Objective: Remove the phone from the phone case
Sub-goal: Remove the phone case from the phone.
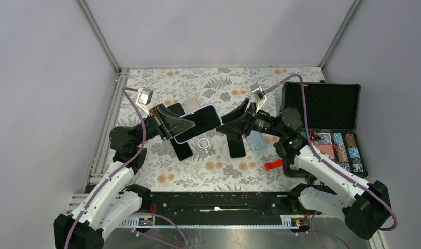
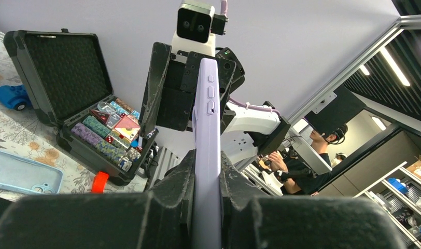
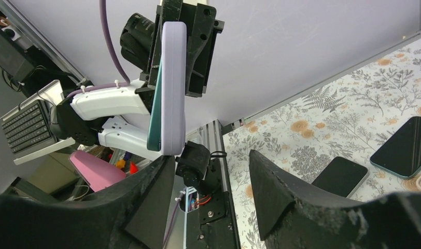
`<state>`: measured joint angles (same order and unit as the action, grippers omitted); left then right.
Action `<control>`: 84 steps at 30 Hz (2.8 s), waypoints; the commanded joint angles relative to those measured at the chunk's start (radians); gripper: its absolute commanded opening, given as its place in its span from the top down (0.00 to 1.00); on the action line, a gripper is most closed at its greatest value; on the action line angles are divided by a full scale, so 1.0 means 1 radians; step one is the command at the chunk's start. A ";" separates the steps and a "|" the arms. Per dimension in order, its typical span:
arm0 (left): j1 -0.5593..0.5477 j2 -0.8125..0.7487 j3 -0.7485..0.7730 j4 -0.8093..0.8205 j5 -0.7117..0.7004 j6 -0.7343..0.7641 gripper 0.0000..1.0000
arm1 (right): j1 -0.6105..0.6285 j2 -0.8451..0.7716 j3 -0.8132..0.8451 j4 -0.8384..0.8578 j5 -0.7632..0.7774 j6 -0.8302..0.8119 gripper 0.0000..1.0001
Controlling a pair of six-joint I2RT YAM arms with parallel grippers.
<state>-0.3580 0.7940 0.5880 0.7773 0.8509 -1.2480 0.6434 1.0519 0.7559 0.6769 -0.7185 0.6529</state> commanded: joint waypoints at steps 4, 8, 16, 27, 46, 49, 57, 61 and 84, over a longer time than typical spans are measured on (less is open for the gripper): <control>0.001 0.004 0.059 0.100 -0.001 -0.019 1.00 | 0.003 0.002 0.037 0.111 -0.023 0.032 0.36; 0.001 0.001 0.056 0.095 -0.006 -0.017 1.00 | 0.004 0.010 0.040 0.141 -0.031 0.051 0.35; 0.001 0.002 0.057 0.117 -0.001 -0.032 1.00 | 0.003 0.033 0.030 0.195 -0.003 0.094 0.33; 0.001 0.030 0.017 0.372 0.022 -0.208 1.00 | -0.011 0.063 0.001 0.146 0.190 0.156 0.47; -0.027 -0.005 -0.042 0.630 0.115 -0.318 1.00 | -0.057 0.179 0.065 -0.041 0.313 0.390 0.62; -0.039 -0.002 -0.040 0.629 0.135 -0.294 1.00 | -0.056 0.191 0.085 -0.046 0.303 0.403 0.61; -0.075 0.009 -0.054 0.561 0.161 -0.186 1.00 | -0.059 0.204 0.176 -0.099 0.208 0.347 0.58; -0.085 0.022 -0.054 0.474 0.154 -0.117 1.00 | -0.058 0.224 0.252 -0.116 0.053 0.237 0.68; -0.195 0.143 -0.097 0.190 0.135 0.170 1.00 | -0.059 0.207 0.267 0.028 -0.014 0.189 0.88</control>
<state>-0.4534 0.9051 0.4992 1.0664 0.7570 -1.1122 0.5526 1.2270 1.0195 0.5385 -1.0019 0.7689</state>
